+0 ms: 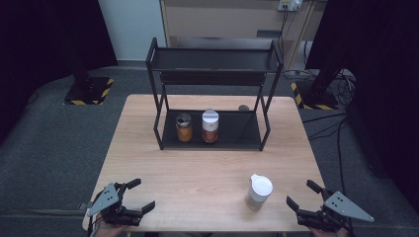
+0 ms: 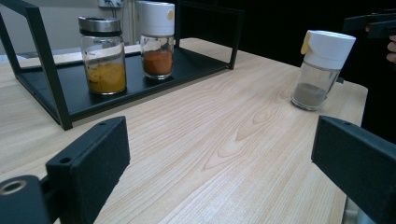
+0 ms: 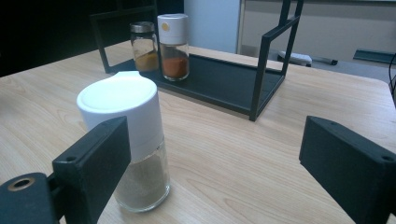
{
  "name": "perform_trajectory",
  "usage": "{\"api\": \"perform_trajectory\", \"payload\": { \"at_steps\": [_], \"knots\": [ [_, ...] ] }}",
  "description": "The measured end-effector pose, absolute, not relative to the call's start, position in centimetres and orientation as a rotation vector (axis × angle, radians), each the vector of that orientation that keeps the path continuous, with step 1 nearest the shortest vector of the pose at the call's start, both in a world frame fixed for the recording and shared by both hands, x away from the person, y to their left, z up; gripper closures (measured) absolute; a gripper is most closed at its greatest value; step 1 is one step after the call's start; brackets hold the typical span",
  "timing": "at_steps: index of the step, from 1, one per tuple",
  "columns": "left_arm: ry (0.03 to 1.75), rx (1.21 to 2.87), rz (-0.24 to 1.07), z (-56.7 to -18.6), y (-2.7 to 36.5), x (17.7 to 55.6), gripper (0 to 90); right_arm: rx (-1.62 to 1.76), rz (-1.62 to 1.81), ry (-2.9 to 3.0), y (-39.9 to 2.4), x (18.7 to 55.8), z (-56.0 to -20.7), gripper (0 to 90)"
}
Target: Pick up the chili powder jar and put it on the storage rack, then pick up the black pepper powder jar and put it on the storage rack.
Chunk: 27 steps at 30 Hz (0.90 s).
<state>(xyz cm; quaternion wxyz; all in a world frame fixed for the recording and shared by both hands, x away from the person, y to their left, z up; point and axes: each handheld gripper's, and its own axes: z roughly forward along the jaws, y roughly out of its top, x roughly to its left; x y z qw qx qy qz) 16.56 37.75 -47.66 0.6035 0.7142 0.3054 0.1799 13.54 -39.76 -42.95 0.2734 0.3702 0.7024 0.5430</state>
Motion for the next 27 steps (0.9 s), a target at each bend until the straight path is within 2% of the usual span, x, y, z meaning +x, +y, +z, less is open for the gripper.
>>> {"api": "perform_trajectory", "payload": {
  "at_steps": [27],
  "knots": [
    [0.715, 1.647, 0.419, -47.70, 37.74, 16.47, 2.9, 0.999, 1.473, 1.882, -39.85, 13.46, -42.90, 7.9]
  ]
}}
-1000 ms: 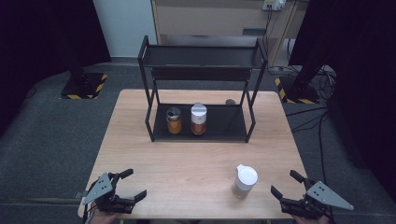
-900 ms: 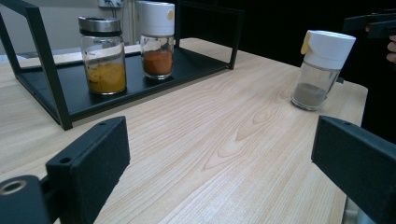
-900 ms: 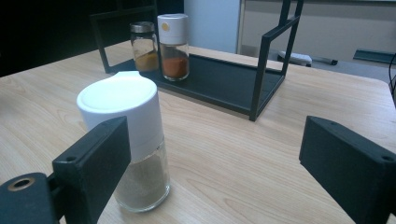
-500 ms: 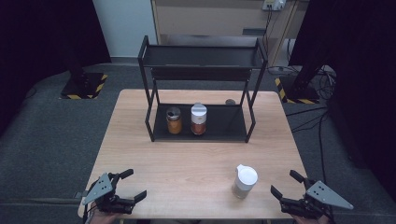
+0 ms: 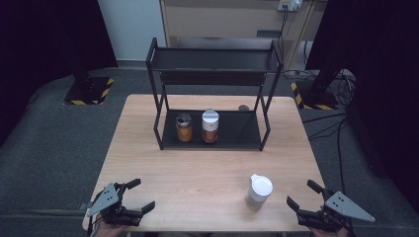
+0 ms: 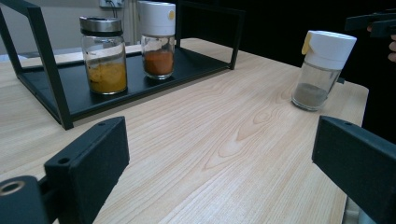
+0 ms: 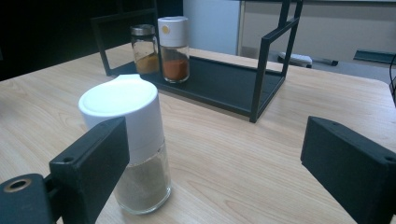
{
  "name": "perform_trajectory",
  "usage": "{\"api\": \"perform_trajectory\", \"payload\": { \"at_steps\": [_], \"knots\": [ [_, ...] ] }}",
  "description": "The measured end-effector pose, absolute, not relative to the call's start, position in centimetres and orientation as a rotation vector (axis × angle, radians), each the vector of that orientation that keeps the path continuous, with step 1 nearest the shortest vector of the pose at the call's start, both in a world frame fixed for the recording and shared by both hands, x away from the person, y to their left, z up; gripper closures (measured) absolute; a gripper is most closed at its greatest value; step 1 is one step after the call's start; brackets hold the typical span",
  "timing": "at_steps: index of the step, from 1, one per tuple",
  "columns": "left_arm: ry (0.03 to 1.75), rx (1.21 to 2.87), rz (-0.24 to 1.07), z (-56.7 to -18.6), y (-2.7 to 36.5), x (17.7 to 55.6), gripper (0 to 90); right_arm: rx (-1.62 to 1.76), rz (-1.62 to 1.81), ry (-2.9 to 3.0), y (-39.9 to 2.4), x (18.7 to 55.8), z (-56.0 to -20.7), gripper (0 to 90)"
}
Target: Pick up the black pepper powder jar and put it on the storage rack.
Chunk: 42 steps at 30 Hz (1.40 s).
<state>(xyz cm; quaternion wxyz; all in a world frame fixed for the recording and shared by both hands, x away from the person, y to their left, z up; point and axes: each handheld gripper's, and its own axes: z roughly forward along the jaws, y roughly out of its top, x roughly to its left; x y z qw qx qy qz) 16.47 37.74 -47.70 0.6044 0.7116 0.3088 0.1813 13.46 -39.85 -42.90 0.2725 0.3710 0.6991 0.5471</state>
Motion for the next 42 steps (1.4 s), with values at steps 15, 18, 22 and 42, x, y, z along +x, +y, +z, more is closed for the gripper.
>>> {"api": "perform_trajectory", "payload": {
  "at_steps": [15, 18, 22, 42],
  "knots": [
    [0.721, 1.645, 0.426, -47.7, 37.7, 16.4, 2.1, 0.963, 1.510, 1.906, -39.1, 13.7, -41.5, 7.1],
    [0.720, 1.647, 0.424, -47.7, 37.7, 16.4, 2.1, 0.947, 1.506, 1.927, -38.5, 14.0, -40.9, 6.9],
    [0.722, 1.644, 0.419, -47.7, 37.7, 16.5, 2.0, 0.921, 1.508, 1.961, -37.5, 14.8, -40.2, 6.7],
    [0.720, 1.644, 0.415, -47.7, 37.7, 16.5, 2.0, 0.918, 1.484, 2.088, -33.6, 18.1, -40.2, 7.2]
  ]
}}
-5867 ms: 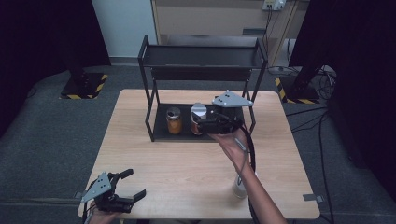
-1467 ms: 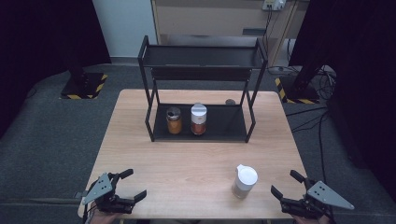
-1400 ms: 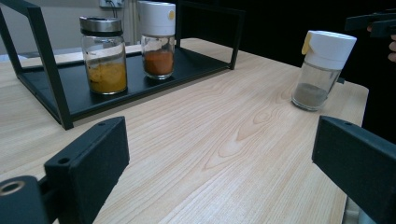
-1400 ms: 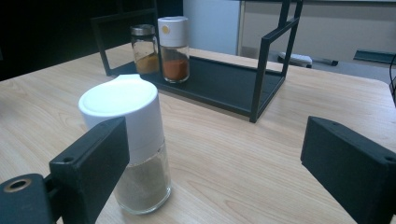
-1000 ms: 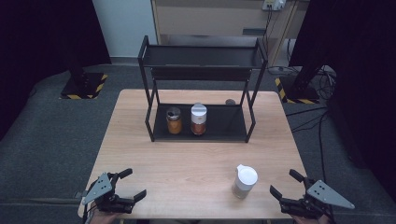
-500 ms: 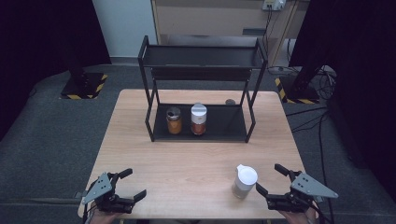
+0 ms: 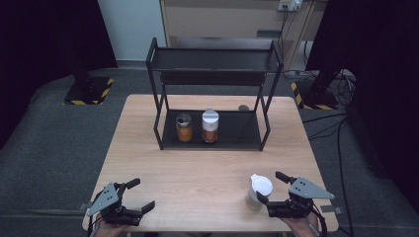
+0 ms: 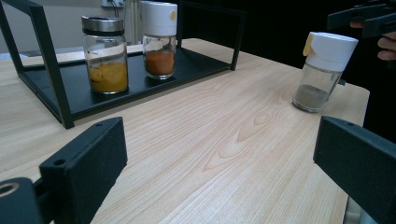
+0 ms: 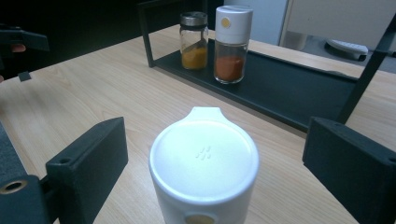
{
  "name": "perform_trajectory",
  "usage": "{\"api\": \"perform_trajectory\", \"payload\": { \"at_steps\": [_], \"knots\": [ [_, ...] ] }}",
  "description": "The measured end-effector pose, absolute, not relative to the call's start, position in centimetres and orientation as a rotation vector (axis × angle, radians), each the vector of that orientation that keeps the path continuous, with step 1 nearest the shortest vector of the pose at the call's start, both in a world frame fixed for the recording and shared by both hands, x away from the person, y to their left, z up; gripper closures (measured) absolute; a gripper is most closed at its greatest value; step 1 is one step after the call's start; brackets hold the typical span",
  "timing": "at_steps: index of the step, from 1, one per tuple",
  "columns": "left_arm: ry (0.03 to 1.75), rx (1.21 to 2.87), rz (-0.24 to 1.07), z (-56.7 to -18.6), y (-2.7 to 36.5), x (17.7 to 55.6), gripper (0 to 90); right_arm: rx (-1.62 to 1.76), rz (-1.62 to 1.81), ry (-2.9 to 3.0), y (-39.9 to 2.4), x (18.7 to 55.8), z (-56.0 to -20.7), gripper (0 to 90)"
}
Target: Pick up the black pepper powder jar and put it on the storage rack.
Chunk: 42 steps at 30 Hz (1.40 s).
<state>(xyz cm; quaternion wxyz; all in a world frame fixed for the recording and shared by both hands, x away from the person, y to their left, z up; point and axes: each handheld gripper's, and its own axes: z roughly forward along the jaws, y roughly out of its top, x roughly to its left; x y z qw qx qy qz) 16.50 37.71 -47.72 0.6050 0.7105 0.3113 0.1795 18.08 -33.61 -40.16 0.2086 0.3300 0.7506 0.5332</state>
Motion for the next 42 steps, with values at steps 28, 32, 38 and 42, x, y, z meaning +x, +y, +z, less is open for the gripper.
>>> {"api": "perform_trajectory", "payload": {
  "at_steps": [28, 32, 38, 42],
  "knots": [
    [0.715, 1.647, 0.412, -47.7, 37.7, 16.5, 2.0, 0.959, 1.417, 2.140, -31.4, 19.1, -42.3, 18.1],
    [0.715, 1.648, 0.413, -47.7, 37.7, 16.5, 2.0, 0.953, 1.397, 2.130, -31.1, 18.9, -42.4, 24.4],
    [0.715, 1.648, 0.412, -47.7, 37.7, 16.5, 2.0, 0.938, 1.378, 2.138, -30.9, 18.9, -42.4, 30.6],
    [0.714, 1.647, 0.412, -47.7, 37.7, 16.5, 2.0, 0.939, 1.380, 2.133, -30.9, 18.9, -42.5, 30.8]
  ]
}}
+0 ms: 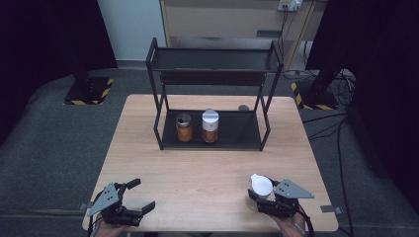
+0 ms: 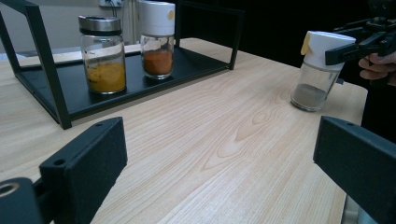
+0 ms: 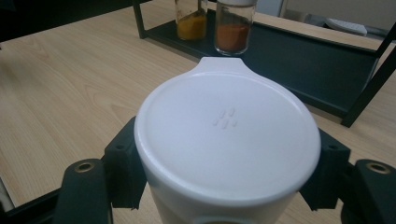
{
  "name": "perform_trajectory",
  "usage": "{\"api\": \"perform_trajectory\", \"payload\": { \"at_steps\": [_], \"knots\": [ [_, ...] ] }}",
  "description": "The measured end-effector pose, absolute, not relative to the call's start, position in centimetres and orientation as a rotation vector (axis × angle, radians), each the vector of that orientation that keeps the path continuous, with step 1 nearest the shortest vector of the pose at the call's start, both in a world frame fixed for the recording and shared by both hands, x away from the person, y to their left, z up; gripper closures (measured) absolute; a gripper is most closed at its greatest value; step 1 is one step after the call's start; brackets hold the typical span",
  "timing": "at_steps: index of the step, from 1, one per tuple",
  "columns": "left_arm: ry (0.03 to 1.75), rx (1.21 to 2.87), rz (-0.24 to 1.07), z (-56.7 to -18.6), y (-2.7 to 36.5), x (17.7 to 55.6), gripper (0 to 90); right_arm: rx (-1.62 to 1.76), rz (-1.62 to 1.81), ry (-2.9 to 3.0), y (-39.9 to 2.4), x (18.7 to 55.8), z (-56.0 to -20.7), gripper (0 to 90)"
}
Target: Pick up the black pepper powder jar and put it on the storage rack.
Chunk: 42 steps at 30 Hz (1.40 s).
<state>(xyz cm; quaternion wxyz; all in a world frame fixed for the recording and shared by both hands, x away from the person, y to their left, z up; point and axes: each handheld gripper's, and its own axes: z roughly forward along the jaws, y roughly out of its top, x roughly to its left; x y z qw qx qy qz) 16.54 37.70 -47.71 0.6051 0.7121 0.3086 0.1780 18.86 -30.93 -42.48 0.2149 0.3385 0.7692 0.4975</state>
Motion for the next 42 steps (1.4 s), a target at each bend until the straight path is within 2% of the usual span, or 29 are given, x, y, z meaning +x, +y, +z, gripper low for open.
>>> {"api": "perform_trajectory", "payload": {
  "at_steps": [42],
  "knots": [
    [0.718, 1.649, 0.416, -47.7, 37.6, 16.6, 2.0, 0.898, 1.381, 2.151, -30.5, 19.5, -41.0, 31.0]
  ]
}}
